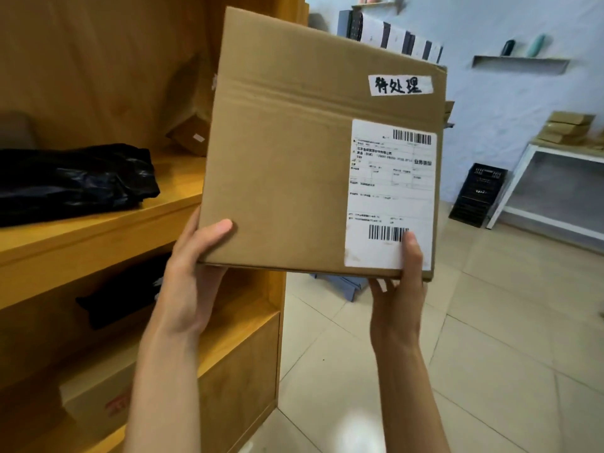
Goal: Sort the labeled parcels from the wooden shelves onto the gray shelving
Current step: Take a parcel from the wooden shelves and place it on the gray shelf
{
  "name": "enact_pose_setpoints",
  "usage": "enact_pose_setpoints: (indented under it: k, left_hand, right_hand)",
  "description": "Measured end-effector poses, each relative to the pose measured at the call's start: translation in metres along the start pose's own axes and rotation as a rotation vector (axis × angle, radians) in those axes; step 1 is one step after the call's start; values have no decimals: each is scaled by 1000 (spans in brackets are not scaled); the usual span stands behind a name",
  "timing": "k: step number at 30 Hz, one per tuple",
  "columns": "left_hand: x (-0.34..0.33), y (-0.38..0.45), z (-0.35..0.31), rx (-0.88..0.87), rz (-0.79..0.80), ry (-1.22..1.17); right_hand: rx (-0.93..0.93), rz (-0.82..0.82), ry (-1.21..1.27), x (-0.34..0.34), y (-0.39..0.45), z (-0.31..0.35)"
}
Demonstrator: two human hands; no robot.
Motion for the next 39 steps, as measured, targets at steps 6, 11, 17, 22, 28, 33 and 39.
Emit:
enact_pose_setpoints:
  k: [6,11,17,22,28,33,39]
  left_hand:
    - [19,0,6,28,-8,-10]
    - [24,-2,13,16,-55,-5]
    - [21,1,31,28,-65,12]
    - [11,12,53,69,-72,-27]
    - [-31,33,70,76,-33,-20]
    - [-77,57,90,86,24,-1]
    - [-155,99,116,80,70,-24]
  right_hand:
    - [-52,200,-113,3,6,-5]
    - [-1,232,-212,8,5,-6]
    - [89,212,-304,25,6,-2]
    - [126,175,-344,40,13,-1]
    - [153,86,-345,72,37,12]
    - [161,36,-320,104,79,18]
    - [170,18,-328,145,153,35]
Point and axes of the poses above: each hand's wrist, its own y-axis towards the middle knuckle, its own x-axis out of the back of the hand, z = x × y, the point moved 7 cm from there along y, towards the middle knuckle, and after that the axes turned 11 degrees about x, right-handed, at the moved point
